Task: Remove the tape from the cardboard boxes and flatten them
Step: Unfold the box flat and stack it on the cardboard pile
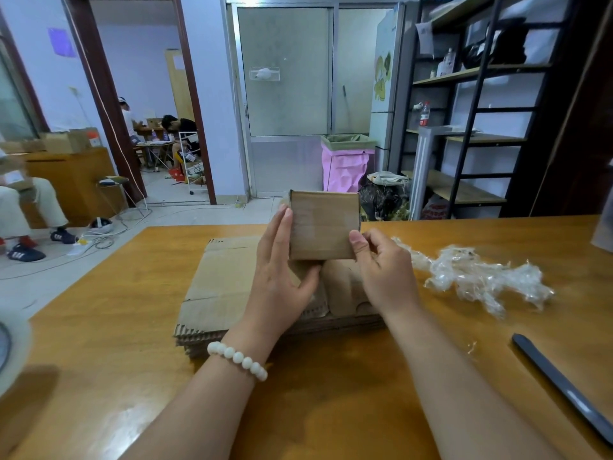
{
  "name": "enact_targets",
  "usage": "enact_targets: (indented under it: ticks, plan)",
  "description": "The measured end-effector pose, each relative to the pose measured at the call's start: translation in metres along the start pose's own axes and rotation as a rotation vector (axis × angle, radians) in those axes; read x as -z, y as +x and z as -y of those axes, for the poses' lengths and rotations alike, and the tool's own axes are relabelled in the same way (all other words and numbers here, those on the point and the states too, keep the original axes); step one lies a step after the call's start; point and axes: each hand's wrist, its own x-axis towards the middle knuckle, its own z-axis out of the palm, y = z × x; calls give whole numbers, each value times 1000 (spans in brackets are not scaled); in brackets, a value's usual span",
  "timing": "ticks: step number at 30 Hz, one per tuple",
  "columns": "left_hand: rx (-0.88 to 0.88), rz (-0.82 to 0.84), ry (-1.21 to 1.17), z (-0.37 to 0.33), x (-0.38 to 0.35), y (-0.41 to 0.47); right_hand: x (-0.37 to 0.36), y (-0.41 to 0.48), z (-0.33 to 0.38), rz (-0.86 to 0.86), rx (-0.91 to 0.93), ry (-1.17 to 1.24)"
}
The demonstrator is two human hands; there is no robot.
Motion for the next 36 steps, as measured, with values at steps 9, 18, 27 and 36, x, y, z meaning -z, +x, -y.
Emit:
enact_targets:
  ticks: [9, 18, 27, 36]
  plan:
    - [47, -29, -34, 2, -3, -2, -6, -1, -5, -32, 127, -75]
    - [177, 32, -63, -5, -2, -2, -11, 1, -4, -148, 293, -132]
    - [260, 11, -11, -7, 0, -1, -8, -2, 5, -95, 82, 119]
    - [351, 20, 137, -15, -1, -2, -11, -2, 6, -24, -82, 233]
